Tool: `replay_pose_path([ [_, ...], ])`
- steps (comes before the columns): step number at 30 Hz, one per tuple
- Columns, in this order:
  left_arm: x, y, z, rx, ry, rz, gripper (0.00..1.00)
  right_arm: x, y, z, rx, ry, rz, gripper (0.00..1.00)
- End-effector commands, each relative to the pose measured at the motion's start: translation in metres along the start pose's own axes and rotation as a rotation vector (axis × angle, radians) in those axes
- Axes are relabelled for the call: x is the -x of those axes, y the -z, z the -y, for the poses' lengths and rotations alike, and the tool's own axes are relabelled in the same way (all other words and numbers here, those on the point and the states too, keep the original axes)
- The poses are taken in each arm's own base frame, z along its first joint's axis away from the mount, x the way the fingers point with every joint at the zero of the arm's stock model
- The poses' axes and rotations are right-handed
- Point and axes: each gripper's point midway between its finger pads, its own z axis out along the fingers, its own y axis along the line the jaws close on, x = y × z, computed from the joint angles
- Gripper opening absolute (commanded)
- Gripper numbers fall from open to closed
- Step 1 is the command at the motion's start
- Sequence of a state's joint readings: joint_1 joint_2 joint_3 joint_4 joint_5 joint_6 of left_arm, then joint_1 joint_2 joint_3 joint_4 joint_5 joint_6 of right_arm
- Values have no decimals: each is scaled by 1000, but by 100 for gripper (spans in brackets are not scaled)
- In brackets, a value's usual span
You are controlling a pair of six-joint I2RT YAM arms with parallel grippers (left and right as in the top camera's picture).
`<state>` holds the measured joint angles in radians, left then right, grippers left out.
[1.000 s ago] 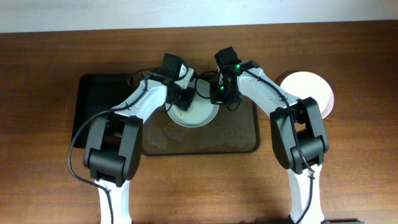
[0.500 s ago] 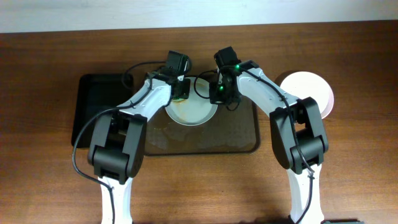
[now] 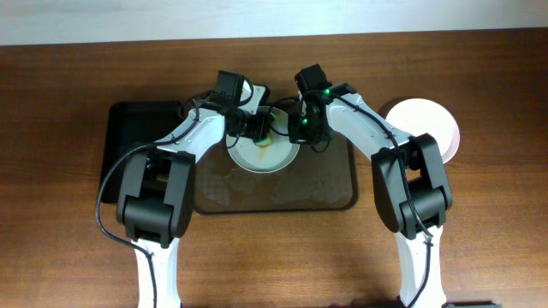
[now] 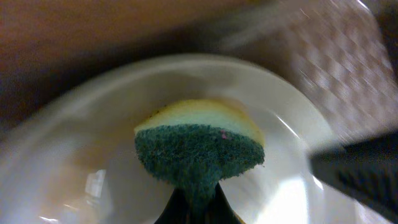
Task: Clean dirty plates on tray and stack at the side
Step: 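Scrub the last plate with the sponge in the left gripper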
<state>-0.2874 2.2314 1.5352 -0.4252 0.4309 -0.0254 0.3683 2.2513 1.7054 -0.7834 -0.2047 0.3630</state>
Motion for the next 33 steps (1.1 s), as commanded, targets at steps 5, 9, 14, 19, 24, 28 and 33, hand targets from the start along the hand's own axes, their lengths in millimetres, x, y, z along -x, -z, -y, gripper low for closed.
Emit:
replay_pose_path([
  [5, -96, 9, -137, 760, 300, -201, 1, -15, -21, 14, -55, -4, -59, 5],
  [9, -159, 5, -76, 402, 233, -548, 0, -14, -21, 14, -53, -2, -53, 5],
  [14, -132, -20, -16, -24, 122, -439, 0, -14, -21, 14, -53, -3, -54, 5],
  [19, -90, -18, -101, 463, 328, -203, 0, -14, -21, 14, -53, -2, -53, 5],
  [24, -125, 20, -139, 738, 420, -298, 0, -13, -21, 14, -52, -2, -51, 5],
  [28, -172, 15, -70, 309, 277, -609, 0, -12, -21, 13, -51, -1, -47, 5],
  [33, -117, -23, -56, 138, 275, -354, 1, -13, -21, 13, -52, -2, -50, 5],
])
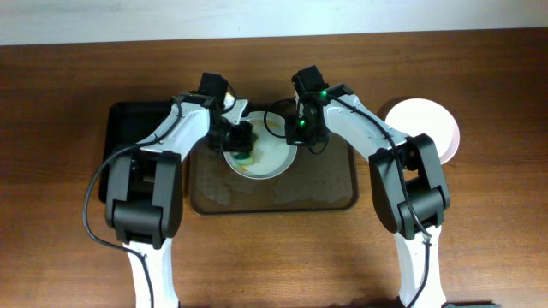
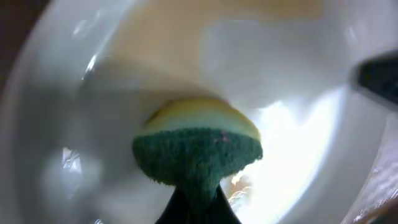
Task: Clean dirty plates on tray and stack at the side
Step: 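Scrub the last plate with the sponge in the left gripper, then lift the last plate with the right gripper onto the right stack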
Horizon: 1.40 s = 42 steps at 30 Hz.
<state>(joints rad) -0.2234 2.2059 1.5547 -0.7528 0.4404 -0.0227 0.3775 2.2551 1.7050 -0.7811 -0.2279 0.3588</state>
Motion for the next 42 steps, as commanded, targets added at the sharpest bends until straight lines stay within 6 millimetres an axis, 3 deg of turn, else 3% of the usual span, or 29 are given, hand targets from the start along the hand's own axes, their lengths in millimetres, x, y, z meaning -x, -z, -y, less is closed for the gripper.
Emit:
replay_pose_path([
  [1, -30, -68, -55, 159, 142, -61, 1, -10, -18, 21, -75, -16, -40, 5],
  [4, -11, -58, -96, 397, 257, 57, 1, -10, -18, 21, -75, -16, -40, 5],
  [7, -26, -32, -117, 545, 351, -13, 0, -10, -18, 21, -75, -16, -40, 5],
  [9, -27, -7, -114, 564, 380, -85, 1, -10, -18, 21, -75, -16, -41, 5],
  [11, -19, 34, -97, 545, 369, -161, 1, -13, -18, 22, -78, -17, -52, 5],
  [14, 26, 84, -53, 321, 252, -106, 1, -17, -18, 20, -69, -21, -71, 4],
  [17, 55, 118, -69, 320, 270, 20, 1, -21, -13, 11, -19, 11, -89, 4],
  [19, 60, 126, -85, 324, 297, 56, 1, -16, 8, 4, -8, 47, -57, 4],
  [21, 65, 127, -88, 324, 296, 76, 1, -7, 35, -2, -12, 72, 3, 4],
  [22, 65, 127, -88, 325, 294, 78, 2, 1, 60, 1, -66, 104, 66, 4],
  [28, 71, 127, -89, 325, 287, 100, 2, 14, 171, 48, -615, 92, 353, 4],
  [29, 73, 128, -89, 325, 285, 108, 2, 16, 198, 45, -822, 140, 455, 4],
  [30, 73, 128, -89, 325, 284, 111, 2, 14, 222, 30, -989, 178, 568, 4],
  [33, 76, 128, -89, 325, 281, 120, 2, 0, 261, -12, -1202, 248, 784, 4],
  [36, 76, 128, -89, 325, 281, 119, 2, -6, 265, -26, -1219, 282, 816, 4],
  [40, 75, 128, -89, 325, 281, 118, 2, -6, 262, -26, -1185, 243, 832, 4],
  [42, 75, 128, -89, 325, 281, 118, 2, -4, 251, -20, -1117, 193, 810, 4],
])
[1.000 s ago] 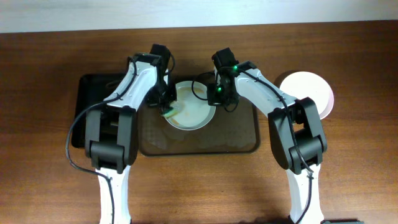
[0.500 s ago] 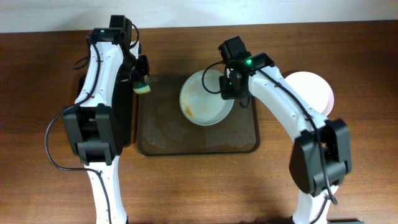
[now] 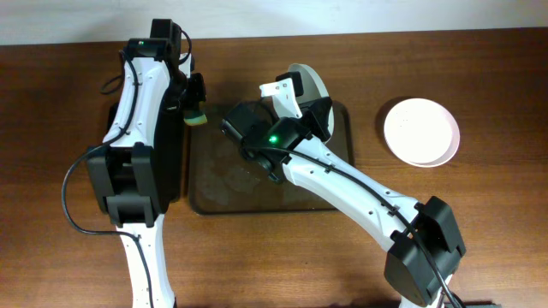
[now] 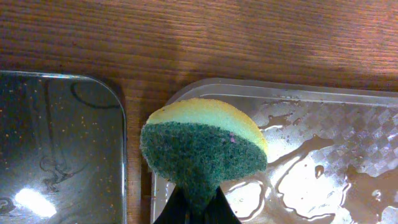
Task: Clean dirty plates on tray and stack at the side
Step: 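Lift the last plate with the right gripper onto the right stack, then lower the plate onto the stack and open the right gripper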
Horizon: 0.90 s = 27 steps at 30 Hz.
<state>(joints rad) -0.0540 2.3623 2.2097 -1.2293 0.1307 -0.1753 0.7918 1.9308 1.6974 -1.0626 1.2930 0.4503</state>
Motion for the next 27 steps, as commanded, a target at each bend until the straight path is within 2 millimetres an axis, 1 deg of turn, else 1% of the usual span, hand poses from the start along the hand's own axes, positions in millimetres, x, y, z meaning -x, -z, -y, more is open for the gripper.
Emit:
replay_pose_path([
  [1, 4, 5, 3, -11, -23, 18, 2, -11, -18, -2, 101, -118, -101, 4],
  [2, 4, 5, 4, -11, -26, 18, 2, -26, -34, -13, 197, -145, -207, 4],
  [3, 4, 4, 5, -12, -28, 20, 2, -38, -48, -18, 272, -178, -293, 4],
  [4, 5, 4, 6, -11, -29, 21, 2, -51, -64, -19, 361, -240, -397, 4],
  [6, 5, 4, 7, -10, -32, 22, 2, -72, -98, -6, 569, -399, -586, 4],
  [7, 5, 4, 8, -11, -35, 25, 2, -83, -118, 7, 610, -470, -646, 4],
  [8, 6, 4, 8, -11, -36, 29, 2, -99, -141, 24, 612, -551, -708, 4],
  [9, 7, 4, 8, -12, -35, 31, 2, -120, -168, 49, 586, -641, -765, 4],
  [10, 7, 4, 8, -12, -36, 31, 2, -142, -191, 77, 523, -714, -802, 4],
  [11, 7, 4, 9, -12, -36, 32, 2, -158, -205, 97, 474, -761, -825, 4],
  [12, 9, 4, 9, -13, -37, 40, 2, -182, -222, 122, 388, -798, -847, 4],
  [13, 11, 4, 9, -15, -38, 47, 2, -200, -233, 133, 356, -783, -845, 4],
  [14, 11, 4, 9, -15, -38, 49, 2, -213, -239, 134, 346, -782, -852, 4],
  [15, 11, 4, 9, -15, -38, 49, 2, -228, -243, 130, 336, -789, -867, 4],
  [16, 11, 4, 9, -15, -38, 50, 2, -239, -244, 120, 338, -788, -876, 4],
  [17, 12, 4, 9, -15, -38, 52, 2, -250, -243, 103, 354, -781, -882, 4],
  [18, 12, 4, 10, -16, -39, 53, 2, -255, -242, 91, 371, -778, -883, 4],
  [19, 12, 4, 9, -11, -38, 54, 1, -260, -239, 79, 394, -775, -886, 27],
  [20, 13, 4, 8, -7, -38, 55, 1, -263, -235, 72, 401, -765, -895, 82],
  [21, 13, 5, 7, -7, -36, 54, 1, -259, -233, 68, 423, -764, -894, 92],
  [23, 7, 5, 6, -4, -33, 33, 1, -245, -226, 63, 508, -792, -897, 93],
  [24, 0, 6, 4, 4, -29, 3, 1, -232, -221, 61, 556, -801, -887, 93],
  [26, -20, 17, -20, 107, -1, -65, 1, -211, -212, 58, 595, -765, -843, 94],
  [27, -30, 30, -34, 132, 28, -97, 1, -200, -208, 54, 613, -749, -819, 96],
])
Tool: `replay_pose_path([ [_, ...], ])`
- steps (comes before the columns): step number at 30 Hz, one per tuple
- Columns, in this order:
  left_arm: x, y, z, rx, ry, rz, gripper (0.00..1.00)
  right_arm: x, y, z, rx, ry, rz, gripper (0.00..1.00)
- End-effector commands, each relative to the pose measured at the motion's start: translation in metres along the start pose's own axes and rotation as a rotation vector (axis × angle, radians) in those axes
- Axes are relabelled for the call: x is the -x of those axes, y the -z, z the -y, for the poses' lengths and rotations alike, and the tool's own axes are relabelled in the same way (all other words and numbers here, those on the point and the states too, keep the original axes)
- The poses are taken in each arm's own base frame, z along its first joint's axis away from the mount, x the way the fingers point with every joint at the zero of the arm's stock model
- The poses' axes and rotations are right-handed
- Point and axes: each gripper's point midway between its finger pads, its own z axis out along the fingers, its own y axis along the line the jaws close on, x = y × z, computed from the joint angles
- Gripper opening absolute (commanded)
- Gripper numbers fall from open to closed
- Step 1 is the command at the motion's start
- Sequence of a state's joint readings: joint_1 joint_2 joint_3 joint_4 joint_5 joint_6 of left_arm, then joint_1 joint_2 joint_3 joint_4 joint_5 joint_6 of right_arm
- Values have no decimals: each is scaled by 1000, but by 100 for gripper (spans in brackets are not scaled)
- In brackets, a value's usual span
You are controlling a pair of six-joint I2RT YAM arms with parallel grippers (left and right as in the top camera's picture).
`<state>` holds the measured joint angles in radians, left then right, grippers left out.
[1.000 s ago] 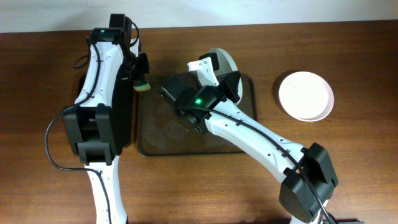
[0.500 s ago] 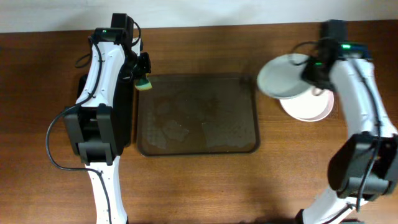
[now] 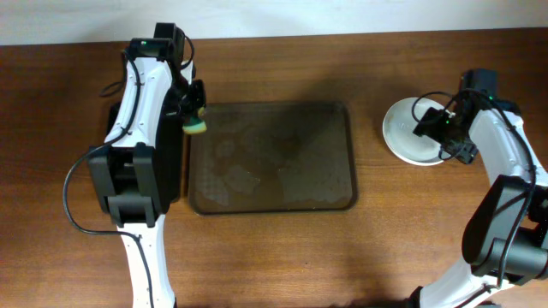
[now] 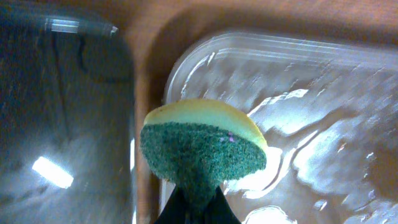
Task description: Clean dirty plates on tray and stack at the side
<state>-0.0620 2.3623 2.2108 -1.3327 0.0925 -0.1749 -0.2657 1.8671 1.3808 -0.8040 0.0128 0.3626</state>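
Observation:
My left gripper (image 3: 193, 120) is shut on a yellow and green sponge (image 4: 202, 149), held over the left rim of the wet clear-brown tray (image 3: 342, 195). No plate is on the tray. At the right, a white plate (image 3: 401, 137) lies on the table. My right gripper (image 3: 430, 127) is over its right half. From overhead I cannot tell whether its jaws hold the plate, or whether more than one plate lies there.
A black tray (image 4: 62, 112) lies left of the clear one, mostly under my left arm in the overhead view. Water drops and smears cover the clear tray's floor (image 4: 323, 143). The wooden table (image 3: 274, 257) runs all around.
My right arm has swung from above the tray, where it held a tilted white plate, to the plate spot at the right. The sponge is a little lower over the tray's left rim.
At first my left gripper had the sponge pressed in a dirty plate on the tray while my right gripper held the rim. Then the sponge was at another spot in the plate. Later the sponge was off by the tray's left edge with the plate lifted; now the tray holds no plate.

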Motion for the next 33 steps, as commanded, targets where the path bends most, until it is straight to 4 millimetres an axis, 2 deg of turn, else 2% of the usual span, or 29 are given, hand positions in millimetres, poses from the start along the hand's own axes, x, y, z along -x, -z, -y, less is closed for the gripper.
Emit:
replay_pose_path([
  [1, -17, 42, -44, 84, 63, -16, 1, 8, 30, -42, 82, 87, 71, 98],
  [2, -24, 57, -66, 107, 106, -22, 1, 7, 30, -48, 89, 100, 76, 98],
  [3, -31, 64, -80, 134, 129, -40, 1, 6, 30, -52, 93, 108, 77, 100],
  [5, -46, 68, -124, 203, 206, -92, 2, 5, 30, -54, 95, 113, 78, 100],
  [6, -43, 69, -129, 202, 218, -78, 22, 4, 30, -54, 94, 114, 75, 100],
  [7, -39, 68, -132, 201, 224, -63, 57, 3, 30, -53, 92, 114, 71, 100],
  [8, -36, 68, -132, 200, 224, -47, 99, 2, 30, -52, 89, 114, 64, 99],
  [10, -34, 68, -132, 200, 224, -42, 99, -3, 32, -52, 92, 115, 40, 100],
  [12, -26, 67, -129, 180, 223, -9, 99, -3, 54, -56, 119, 125, 44, 96],
  [13, -18, 67, -129, 175, 222, 24, 99, 1, 72, -60, 133, 152, 73, 95],
  [15, -12, 67, -130, 174, 222, 45, 99, 4, 132, -73, 181, 239, 173, 95],
  [16, -12, 67, -130, 174, 222, 45, 99, -6, 182, -77, 213, 283, 228, 96],
  [17, -13, 67, -130, 174, 222, 45, 99, -17, 208, -78, 232, 299, 254, 99],
  [19, -12, 67, -129, 174, 221, 45, 99, -43, 250, -75, 272, 333, 296, 98],
  [21, -12, 67, -130, 174, 222, 45, 99, -56, 276, -70, 302, 348, 348, 98],
  [23, -12, 67, -130, 174, 222, 45, 99, -64, 281, -52, 243, 332, 350, 98],
  [25, -12, 67, -129, 174, 221, 45, 99, -67, 309, -35, 222, 318, 460, 99],
  [27, -12, 67, -130, 174, 222, 45, 99, -69, 325, -32, 225, 414, 544, 98],
  [28, -12, 67, -130, 174, 222, 45, 99, -68, 328, -32, 243, 450, 639, 98],
  [30, -12, 67, -130, 174, 222, 45, 99, -72, 313, -33, 294, 435, 760, 98],
  [33, -12, 67, -130, 174, 222, 45, 99, -94, 259, -29, 377, 421, 923, 98],
])
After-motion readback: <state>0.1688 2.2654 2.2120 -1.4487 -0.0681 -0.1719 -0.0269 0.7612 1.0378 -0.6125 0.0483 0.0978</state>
